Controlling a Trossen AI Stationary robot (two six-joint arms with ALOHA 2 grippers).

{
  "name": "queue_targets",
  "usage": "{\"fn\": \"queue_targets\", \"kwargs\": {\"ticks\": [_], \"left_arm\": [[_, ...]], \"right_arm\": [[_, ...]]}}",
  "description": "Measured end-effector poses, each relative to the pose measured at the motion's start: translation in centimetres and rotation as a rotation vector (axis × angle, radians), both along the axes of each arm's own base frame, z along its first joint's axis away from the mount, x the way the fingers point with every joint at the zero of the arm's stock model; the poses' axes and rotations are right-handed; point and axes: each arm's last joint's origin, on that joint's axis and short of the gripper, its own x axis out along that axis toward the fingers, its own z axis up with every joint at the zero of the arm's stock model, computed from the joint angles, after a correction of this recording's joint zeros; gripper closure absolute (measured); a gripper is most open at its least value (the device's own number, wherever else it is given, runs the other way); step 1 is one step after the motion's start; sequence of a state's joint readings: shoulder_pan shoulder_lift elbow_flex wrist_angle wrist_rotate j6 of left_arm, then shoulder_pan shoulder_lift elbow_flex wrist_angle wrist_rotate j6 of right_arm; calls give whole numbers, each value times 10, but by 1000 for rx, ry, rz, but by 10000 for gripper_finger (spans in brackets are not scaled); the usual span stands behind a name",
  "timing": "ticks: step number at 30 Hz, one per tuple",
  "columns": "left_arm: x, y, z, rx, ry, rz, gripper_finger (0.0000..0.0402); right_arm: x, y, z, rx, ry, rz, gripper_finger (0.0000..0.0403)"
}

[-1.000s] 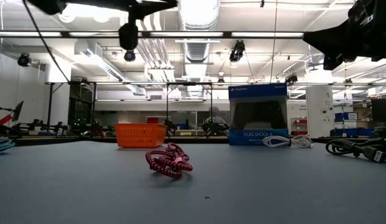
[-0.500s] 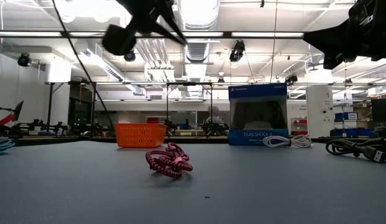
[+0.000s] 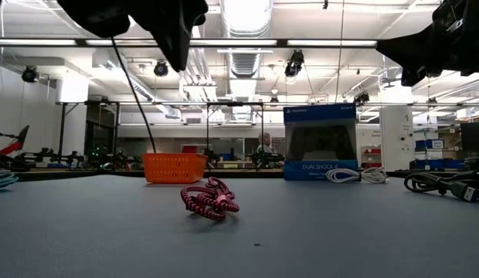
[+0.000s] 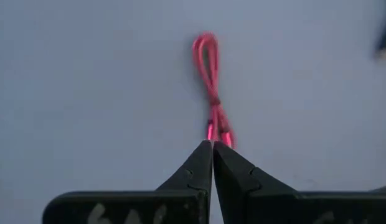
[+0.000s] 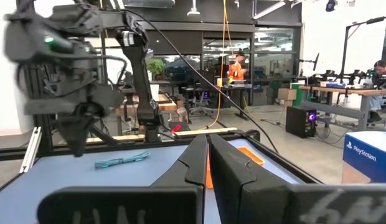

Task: Pick and place USB-C Cables
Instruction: Put the red charger cable into the orange bin

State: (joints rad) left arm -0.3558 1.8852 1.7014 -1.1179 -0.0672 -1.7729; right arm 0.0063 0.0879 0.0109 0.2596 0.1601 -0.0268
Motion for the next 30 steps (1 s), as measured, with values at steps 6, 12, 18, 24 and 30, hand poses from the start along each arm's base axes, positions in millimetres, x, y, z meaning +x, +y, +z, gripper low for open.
{"fn": "queue_targets", "kwargs": {"ticks": [6,12,18,24,30], "left_arm": [[19,-12,-11,2,21,-12,402],[36,-20,-41,-7,-4,-15,402],[50,-25,-57,-67,-36,-23,402],[47,-20,-61,-34,-7,-10,402],[43,-18,-72,1,15,-3,402]], "right_arm": [[0,0,0,-11,2,-3,394],[0,0,0,-11,2,-3,394],[0,0,0,-15,3,-10,394],[0,-1,0,-19,3,-31,394],[0,-1,0,-18,2,-31,394]]}}
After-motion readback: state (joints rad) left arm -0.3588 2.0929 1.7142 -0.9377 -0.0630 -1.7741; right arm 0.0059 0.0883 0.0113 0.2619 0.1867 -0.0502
